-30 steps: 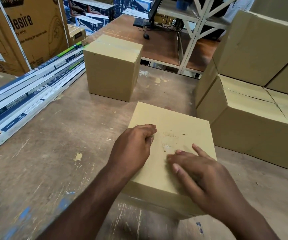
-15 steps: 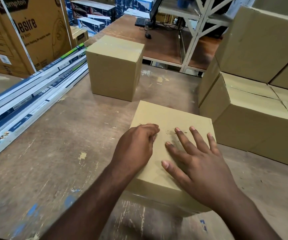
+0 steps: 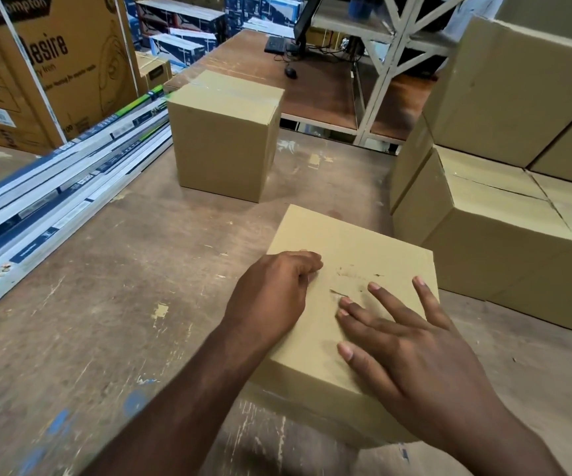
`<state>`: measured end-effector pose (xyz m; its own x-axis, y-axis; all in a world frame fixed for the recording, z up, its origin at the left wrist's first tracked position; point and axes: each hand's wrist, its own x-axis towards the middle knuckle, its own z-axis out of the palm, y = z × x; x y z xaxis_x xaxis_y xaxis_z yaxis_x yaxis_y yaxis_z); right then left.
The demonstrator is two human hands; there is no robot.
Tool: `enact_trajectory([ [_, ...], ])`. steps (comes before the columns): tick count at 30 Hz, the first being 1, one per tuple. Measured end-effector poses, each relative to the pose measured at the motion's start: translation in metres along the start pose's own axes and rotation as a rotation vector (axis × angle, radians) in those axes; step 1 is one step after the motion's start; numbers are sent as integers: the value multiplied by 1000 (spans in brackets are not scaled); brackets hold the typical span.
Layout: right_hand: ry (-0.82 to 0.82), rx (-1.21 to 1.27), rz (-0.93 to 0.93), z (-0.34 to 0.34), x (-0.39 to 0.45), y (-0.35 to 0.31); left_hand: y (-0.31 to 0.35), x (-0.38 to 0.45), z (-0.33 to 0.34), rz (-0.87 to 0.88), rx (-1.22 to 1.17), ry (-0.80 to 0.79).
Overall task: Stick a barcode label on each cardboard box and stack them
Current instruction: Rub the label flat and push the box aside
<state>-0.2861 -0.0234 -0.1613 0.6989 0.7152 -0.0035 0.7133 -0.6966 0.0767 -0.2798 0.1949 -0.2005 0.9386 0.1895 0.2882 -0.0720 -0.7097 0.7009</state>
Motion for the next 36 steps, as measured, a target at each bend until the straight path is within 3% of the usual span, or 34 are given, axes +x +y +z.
enact_trajectory([
  [6,-142,56,166,6,31,-4,-3,-2,-1,10,-23,-30],
  [11,-67,303,-133,2,4,-7,-8,0,-3,-38,-115,1],
  [14,64,586,-86,5,-10,3,-6,-1,1,-10,-79,-10],
  [16,107,556,40,6,-3,11,-5,-1,2,0,-72,-9],
  [20,-138,299,187,13,23,7,-5,-2,0,2,-77,1],
  [25,-194,352,-167,8,10,-21,-7,0,0,-17,-100,18],
  [27,-198,377,-217,6,0,-20,-6,0,0,-21,-104,18],
  [29,-184,266,-59,7,-1,-3,-6,0,0,-17,-94,7],
  [32,-152,110,333,8,9,25,-6,-1,0,-17,-77,9],
  [33,-145,112,374,6,11,24,-5,-1,1,-14,-78,15],
  [36,-140,259,143,2,13,-14,-5,-1,-1,-21,-138,28],
])
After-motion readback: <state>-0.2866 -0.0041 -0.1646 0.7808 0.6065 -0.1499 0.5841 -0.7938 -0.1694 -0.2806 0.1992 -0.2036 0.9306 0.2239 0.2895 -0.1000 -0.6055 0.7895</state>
